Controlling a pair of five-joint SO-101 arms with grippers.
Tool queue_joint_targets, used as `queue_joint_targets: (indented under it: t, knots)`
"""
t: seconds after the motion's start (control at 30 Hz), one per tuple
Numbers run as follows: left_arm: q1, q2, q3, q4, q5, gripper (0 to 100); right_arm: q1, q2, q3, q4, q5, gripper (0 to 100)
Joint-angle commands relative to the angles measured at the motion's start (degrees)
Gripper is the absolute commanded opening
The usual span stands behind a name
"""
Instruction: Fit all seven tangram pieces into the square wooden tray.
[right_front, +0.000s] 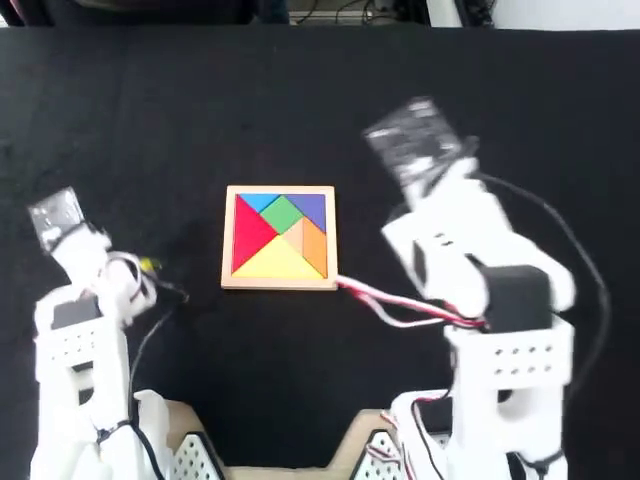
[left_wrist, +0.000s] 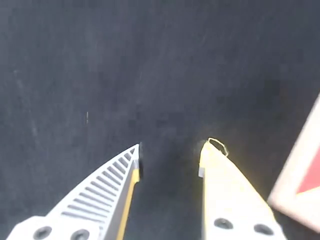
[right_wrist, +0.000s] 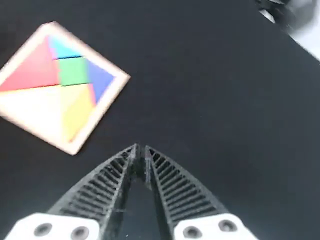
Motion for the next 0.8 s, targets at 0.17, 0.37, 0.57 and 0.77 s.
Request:
queue_joint_targets:
  t: [0.17,0.37,0.57,0.77]
  knots:
    - [15.2,0.1,-30.3,9.7,-2.5,20,6.8,-1.5,-3.7,-3.0,-9.8,1.1]
    - [21.1,-5.1,-45.6,24.4,-11.3,20,6.9,-6.7,-6.4,-5.6,-14.0,1.1]
    - [17.9,-17.5,-42.0,26.1,-11.7,20,6.5,-19.3,-3.0,-6.2,-13.9,1.1]
    - [14.3,-29.9,-20.8,22.0,-11.8,20,8.0,-30.1,8.9,-6.6,-13.9,1.1]
